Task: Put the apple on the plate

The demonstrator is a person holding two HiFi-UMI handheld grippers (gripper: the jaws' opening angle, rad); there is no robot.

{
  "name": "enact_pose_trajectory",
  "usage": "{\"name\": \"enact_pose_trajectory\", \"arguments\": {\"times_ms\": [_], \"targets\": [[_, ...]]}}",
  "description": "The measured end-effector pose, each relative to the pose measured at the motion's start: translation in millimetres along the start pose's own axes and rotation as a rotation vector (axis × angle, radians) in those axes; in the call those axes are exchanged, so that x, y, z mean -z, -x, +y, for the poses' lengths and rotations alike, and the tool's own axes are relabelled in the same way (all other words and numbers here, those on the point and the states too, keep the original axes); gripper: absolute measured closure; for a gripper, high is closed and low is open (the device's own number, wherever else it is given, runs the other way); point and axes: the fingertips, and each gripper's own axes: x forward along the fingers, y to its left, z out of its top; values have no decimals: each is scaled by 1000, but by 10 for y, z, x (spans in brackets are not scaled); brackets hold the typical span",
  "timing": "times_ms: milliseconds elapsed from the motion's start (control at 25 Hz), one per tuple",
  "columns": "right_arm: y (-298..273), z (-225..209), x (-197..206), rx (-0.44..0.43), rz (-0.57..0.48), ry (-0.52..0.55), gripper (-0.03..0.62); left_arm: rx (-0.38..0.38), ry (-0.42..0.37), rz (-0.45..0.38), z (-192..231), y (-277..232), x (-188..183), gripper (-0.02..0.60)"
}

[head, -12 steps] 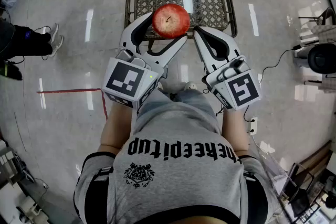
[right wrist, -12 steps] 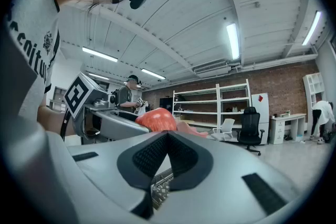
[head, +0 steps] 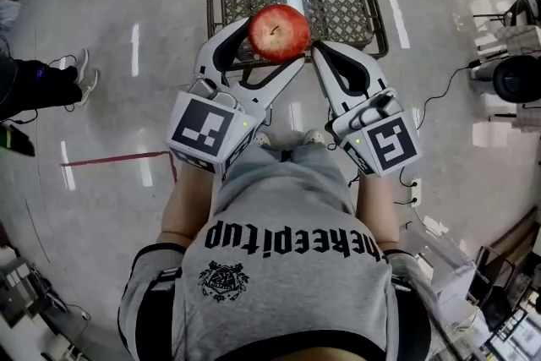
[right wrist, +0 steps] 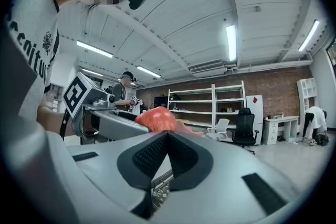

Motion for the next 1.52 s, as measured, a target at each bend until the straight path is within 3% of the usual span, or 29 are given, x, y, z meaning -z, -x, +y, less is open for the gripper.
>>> {"name": "enact_pose_trajectory", "arguments": {"times_ms": [440, 760, 1520], "targets": [[-230, 229, 8, 67, 18, 13, 599, 59, 12, -18, 281, 183, 93, 187], [-172, -31, 21, 151, 4, -33, 599, 84, 25, -27, 259, 36, 94, 187], [-417, -1332, 155, -7, -2, -1, 597, -24, 40, -21, 370, -1292, 5, 187]]}}
